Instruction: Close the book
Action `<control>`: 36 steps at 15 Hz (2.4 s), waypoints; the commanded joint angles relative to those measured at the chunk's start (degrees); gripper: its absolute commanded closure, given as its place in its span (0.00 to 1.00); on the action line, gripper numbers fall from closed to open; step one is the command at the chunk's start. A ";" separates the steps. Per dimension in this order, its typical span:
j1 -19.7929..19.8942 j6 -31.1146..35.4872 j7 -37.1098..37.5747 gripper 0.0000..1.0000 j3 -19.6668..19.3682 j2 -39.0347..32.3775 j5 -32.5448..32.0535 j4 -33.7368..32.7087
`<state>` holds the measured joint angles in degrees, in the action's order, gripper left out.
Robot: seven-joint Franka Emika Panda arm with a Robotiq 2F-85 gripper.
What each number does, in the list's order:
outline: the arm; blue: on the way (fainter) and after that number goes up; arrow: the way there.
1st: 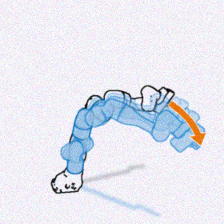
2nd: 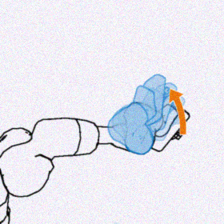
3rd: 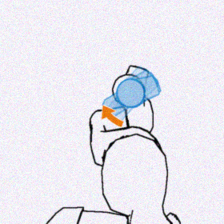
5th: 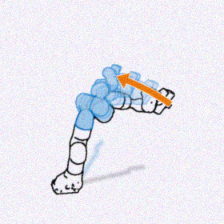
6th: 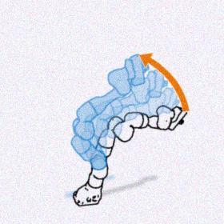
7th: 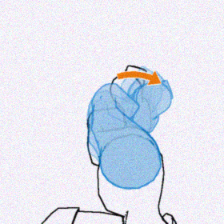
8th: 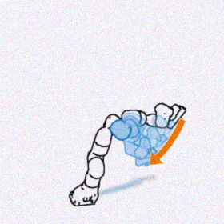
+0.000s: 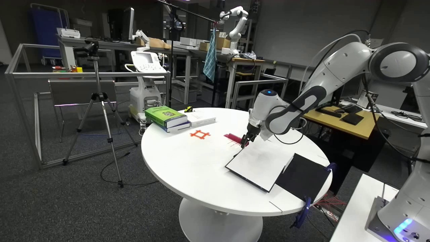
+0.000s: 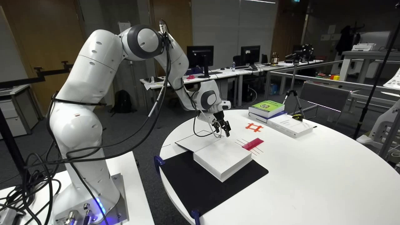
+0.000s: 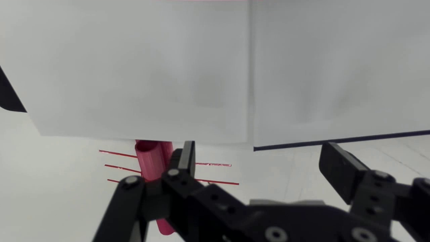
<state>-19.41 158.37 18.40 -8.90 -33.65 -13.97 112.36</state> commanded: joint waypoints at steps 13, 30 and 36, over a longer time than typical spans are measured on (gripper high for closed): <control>-26.58 19.16 20.04 0.00 -19.99 7.67 -13.57 22.74; -57.47 18.30 28.44 0.00 -37.92 6.11 -5.74 31.06; -63.02 17.72 26.32 0.00 -39.60 5.43 2.54 32.87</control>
<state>-78.98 175.54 46.94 -45.94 -28.06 -14.79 143.19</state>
